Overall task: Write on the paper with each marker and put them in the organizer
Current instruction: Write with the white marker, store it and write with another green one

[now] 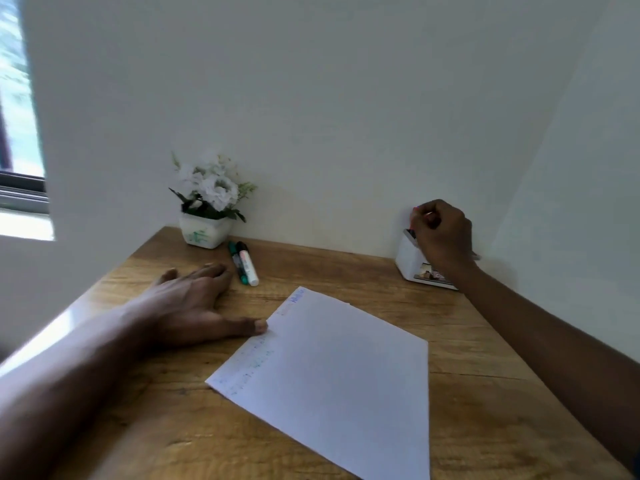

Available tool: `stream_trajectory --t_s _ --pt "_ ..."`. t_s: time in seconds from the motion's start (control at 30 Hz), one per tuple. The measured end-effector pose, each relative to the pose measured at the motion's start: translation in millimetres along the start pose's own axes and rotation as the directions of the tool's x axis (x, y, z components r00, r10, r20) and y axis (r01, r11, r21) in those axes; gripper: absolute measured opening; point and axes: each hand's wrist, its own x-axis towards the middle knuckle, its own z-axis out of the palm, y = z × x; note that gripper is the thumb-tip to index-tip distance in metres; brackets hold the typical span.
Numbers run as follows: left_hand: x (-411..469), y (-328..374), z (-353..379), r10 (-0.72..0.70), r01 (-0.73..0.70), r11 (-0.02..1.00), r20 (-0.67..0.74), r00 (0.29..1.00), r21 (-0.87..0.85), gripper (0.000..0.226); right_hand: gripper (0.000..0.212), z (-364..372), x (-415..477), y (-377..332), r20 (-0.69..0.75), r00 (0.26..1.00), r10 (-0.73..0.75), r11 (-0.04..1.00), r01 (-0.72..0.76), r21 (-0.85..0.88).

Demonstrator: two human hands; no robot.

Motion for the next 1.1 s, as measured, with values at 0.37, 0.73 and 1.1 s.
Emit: stream_trajectory --t_s 0.37,0.73,1.1 --pt "10.1 -9.2 3.8 0.027 -0.027 1.000 -0.014 1.000 -0.003 0.165 0.017 135.0 -45.6 -137.5 0.831 0.551 0.076 0.988 -0.157 0.014" --pt "17.0 -17.1 2.4 0.053 -0.053 0.999 0.015 0.998 -0.004 0.154 0.024 181.3 -43.7 -173.6 0.889 0.374 0.266 0.959 -0.200 -0.202" --pt "10.1 -13.6 3.6 0.115 -0.155 0.982 -0.310 0.944 -0.107 0.119 0.022 62.8 -63.9 -140.5 0.656 0.743 -0.130 0.986 0.026 0.166"
